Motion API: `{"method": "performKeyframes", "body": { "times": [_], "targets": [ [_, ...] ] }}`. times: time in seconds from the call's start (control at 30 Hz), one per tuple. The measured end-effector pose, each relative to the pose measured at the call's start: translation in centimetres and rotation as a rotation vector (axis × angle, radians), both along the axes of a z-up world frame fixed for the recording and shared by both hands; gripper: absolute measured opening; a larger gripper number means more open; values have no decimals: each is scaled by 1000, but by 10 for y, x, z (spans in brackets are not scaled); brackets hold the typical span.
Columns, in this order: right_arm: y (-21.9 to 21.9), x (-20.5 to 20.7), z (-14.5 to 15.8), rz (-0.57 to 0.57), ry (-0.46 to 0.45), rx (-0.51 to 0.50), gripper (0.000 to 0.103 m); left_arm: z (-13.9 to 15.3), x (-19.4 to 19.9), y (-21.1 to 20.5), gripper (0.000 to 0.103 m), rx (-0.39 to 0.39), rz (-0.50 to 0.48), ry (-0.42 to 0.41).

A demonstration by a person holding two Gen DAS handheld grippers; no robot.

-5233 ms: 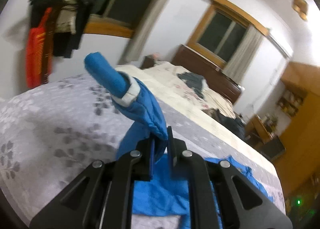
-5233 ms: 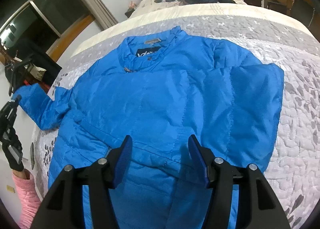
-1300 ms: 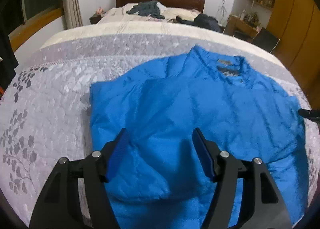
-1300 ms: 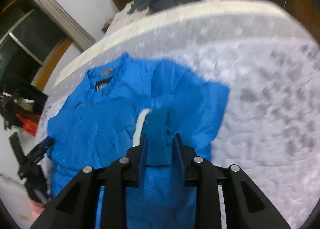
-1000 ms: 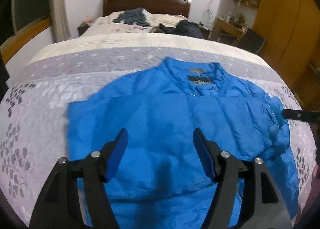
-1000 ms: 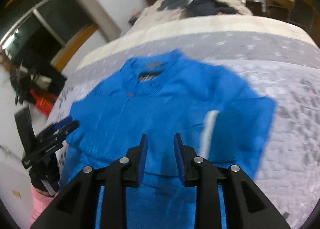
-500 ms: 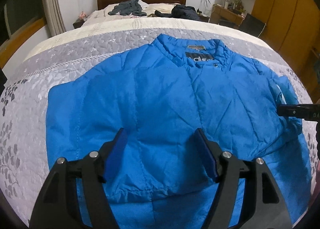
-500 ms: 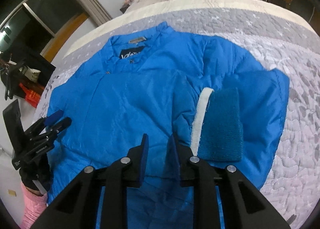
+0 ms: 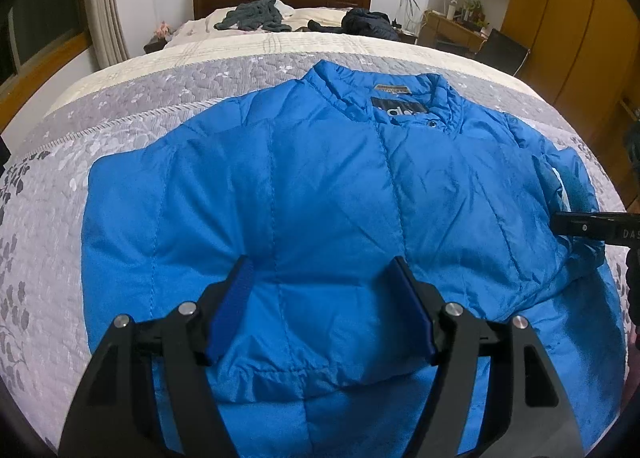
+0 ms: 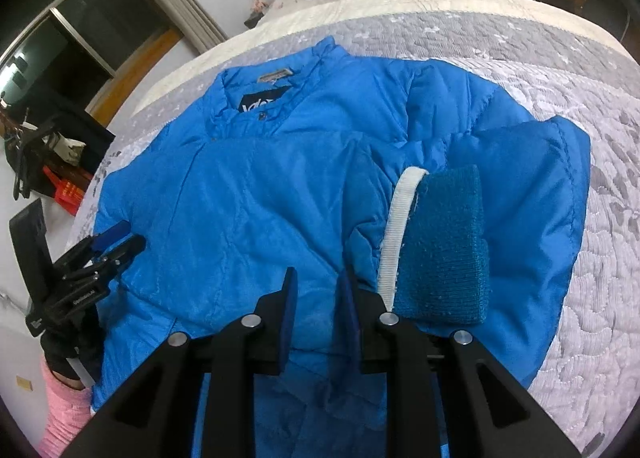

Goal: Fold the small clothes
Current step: 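Move both open grippers to the white-banded hem of the blue jacket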

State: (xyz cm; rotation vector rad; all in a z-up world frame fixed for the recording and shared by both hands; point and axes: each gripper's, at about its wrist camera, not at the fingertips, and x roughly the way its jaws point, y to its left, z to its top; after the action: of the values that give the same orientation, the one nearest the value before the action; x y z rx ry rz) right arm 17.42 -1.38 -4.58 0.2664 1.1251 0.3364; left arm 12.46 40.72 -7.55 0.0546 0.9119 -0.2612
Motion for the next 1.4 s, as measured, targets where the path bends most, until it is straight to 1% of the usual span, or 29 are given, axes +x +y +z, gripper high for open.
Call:
{"method": "performKeyframes", "body": {
  "times": [0.2, 0.37, 0.47, 0.57, 0.6, 0.63, 0.7, 0.8, 0.87, 1.0, 1.13, 1.2, 1.27, 1.4],
  "targets": [
    [3, -3, -2, -9, -21, -10, 22, -4, -4, -6, 70, 39, 3, -22],
    [3, -4, -2, -26, -26, -10, 22, -4, -4, -5, 70, 37, 7, -30],
    [3, -3, 0, -34, -26, -1, 22, -1, -4, -2, 70, 14, 20, -21],
    [-2, -12, 10, -40, -43, 29, 30, 7, -10, 4, 72, -13, 37, 10],
    [-3, -16, 15, -36, -53, 36, 36, 13, -15, 7, 76, -31, 36, 14],
    [-4, -22, 20, -34, -65, 37, 42, 16, -19, 10, 77, -38, 37, 16],
    [-4, -36, 33, -26, -95, 2, 48, 24, -30, 14, 78, -48, 33, 22],
    [-6, -58, 45, -1, -105, -24, 53, 37, -55, 23, 83, -58, 16, 21],
    [-11, -72, 47, 9, -97, -27, 55, 43, -72, 31, 83, -57, 12, 15],
    [-26, -112, 46, 23, -84, -29, 58, 47, -110, 50, 87, -21, 22, 17],
    [-43, -161, 42, 38, -81, -54, 65, 40, -152, 76, 88, 5, 49, 57],
    [-49, -181, 40, 46, -81, -67, 67, 34, -167, 89, 88, 9, 73, 80],
    [-56, -207, 37, 43, -78, -79, 68, 26, -186, 105, 88, 2, 112, 107],
    [-62, -245, 30, 49, -62, -59, 70, 13, -223, 133, 88, -45, 167, 154]
  ]
}}
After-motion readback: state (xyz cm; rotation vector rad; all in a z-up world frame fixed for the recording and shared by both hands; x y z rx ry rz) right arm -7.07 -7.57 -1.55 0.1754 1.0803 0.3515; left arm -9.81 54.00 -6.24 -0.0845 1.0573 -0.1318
